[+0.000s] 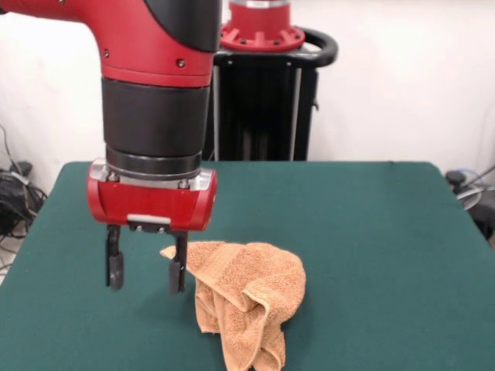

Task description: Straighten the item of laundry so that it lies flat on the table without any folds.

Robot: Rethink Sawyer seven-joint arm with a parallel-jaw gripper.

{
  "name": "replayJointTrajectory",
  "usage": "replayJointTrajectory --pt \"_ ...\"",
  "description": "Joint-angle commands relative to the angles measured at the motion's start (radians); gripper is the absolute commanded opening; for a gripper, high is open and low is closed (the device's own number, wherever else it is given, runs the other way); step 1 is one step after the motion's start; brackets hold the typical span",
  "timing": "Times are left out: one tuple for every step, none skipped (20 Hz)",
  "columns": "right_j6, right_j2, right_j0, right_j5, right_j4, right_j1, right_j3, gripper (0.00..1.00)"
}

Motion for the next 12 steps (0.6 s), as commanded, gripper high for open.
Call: replayJointTrajectory --pt "0.056 0.028 -0.007 -0.021 -0.001 -0.029 0.184 1.0" --pt "0.053 0.029 -0.007 -0.016 0.0 -0.027 0.18 1.0" --pt "0.051 0.03 -0.008 -0.01 0.002 -0.025 0.177 1.0" --pt "0.051 0.032 -0.01 0.0 0.006 -0.021 0.174 1.0" --pt "0.044 0.036 -0.013 0.006 0.008 -0.016 0.169 1.0" --pt "0.043 0.037 -0.015 0.017 0.012 -0.01 0.163 1.0" --pt "0.041 0.039 -0.017 0.028 0.016 -0.005 0.157 1.0" --pt "0.036 0.041 -0.019 0.034 0.017 0.0 0.15 1.0" --pt "0.033 0.042 -0.019 0.047 0.02 0.006 0.139 1.0" --pt "0.027 0.044 -0.019 0.056 0.02 0.01 0.128 1.0" --pt "0.025 0.043 -0.017 0.068 0.021 0.012 0.119 1.0" --pt "0.015 0.045 -0.015 0.083 0.02 0.016 0.105 1.0"
